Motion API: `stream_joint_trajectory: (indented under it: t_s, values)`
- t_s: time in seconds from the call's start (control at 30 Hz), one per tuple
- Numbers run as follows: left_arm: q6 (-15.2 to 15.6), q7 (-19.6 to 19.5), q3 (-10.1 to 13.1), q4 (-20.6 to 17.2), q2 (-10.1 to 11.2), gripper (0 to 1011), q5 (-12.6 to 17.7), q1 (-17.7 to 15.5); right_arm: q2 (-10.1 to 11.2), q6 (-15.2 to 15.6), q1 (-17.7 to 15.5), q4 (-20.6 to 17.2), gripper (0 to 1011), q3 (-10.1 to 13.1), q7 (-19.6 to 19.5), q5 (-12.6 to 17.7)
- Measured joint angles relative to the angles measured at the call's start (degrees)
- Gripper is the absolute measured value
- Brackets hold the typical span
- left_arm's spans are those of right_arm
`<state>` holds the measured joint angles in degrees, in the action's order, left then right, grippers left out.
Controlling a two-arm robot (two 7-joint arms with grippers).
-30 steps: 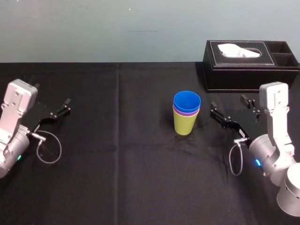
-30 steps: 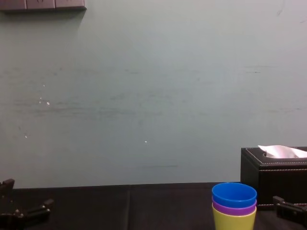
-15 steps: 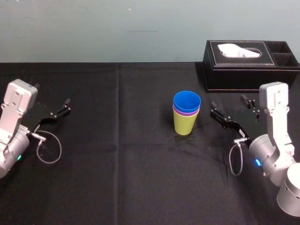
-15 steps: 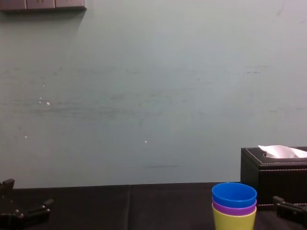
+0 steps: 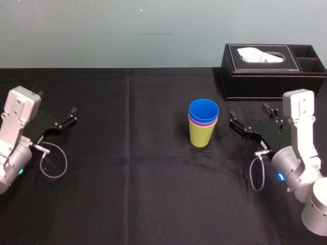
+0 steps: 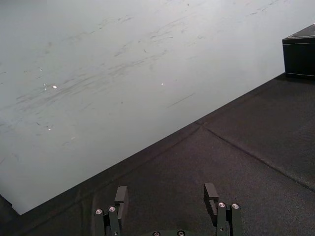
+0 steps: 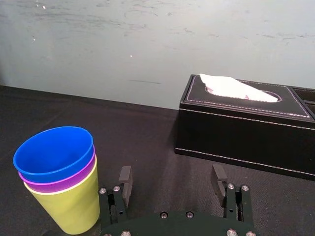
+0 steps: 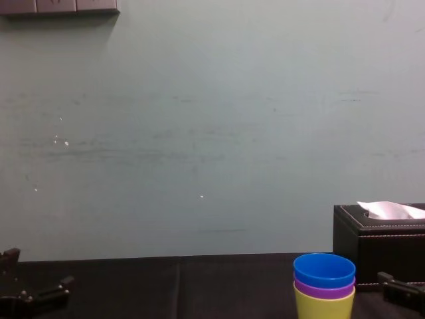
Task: Stack the three plastic cups sequentially using one hand.
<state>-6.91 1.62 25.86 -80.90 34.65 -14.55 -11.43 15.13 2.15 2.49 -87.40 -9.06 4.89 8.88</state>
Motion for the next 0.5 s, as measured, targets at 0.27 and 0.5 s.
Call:
stream_joint_trajectory:
  t_s: [0.27,0.5]
  values:
    - [0.0,0.0,0.0,0.0,0.0,1011,0.0,0.0,0.0,0.0,0.0,0.0,1000,0.0,0.0,0.0]
    - [0.0,0.0,0.0,0.0,0.0,1012,0.0,0.0,0.0,0.0,0.0,0.0,1000,0.0,0.0,0.0]
